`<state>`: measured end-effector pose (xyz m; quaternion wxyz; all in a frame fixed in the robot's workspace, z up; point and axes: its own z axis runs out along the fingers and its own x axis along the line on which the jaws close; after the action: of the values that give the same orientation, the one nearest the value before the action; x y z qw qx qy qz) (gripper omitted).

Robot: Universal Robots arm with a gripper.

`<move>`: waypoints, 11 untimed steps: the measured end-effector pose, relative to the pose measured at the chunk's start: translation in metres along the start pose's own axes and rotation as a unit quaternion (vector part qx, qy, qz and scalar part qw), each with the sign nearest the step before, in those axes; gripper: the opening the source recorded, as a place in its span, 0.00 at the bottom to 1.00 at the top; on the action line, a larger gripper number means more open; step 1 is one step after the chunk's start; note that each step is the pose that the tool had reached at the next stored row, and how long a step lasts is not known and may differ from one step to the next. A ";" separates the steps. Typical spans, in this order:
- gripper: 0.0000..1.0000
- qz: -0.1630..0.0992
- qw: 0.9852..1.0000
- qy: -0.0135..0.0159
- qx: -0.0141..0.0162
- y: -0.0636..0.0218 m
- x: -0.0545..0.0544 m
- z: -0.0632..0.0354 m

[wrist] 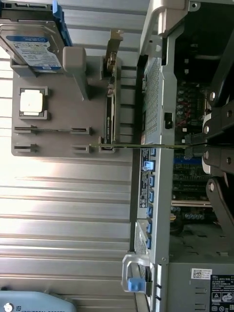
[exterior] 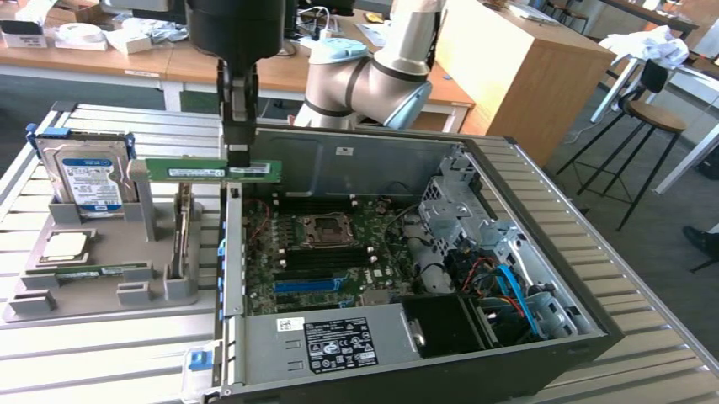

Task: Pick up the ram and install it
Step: 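Pick up the ram and move it above insertion slot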

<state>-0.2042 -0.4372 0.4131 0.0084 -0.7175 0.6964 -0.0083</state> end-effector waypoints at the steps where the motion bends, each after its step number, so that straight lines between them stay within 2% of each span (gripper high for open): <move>1: 0.11 0.000 1.000 0.000 0.000 -0.0014 0.000 0.0000; 11: 0.11 0.000 1.000 0.000 0.000 -0.0165 0.000 0.0004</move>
<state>-0.1877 -0.4372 0.4131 0.0084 -0.7176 0.6964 -0.0083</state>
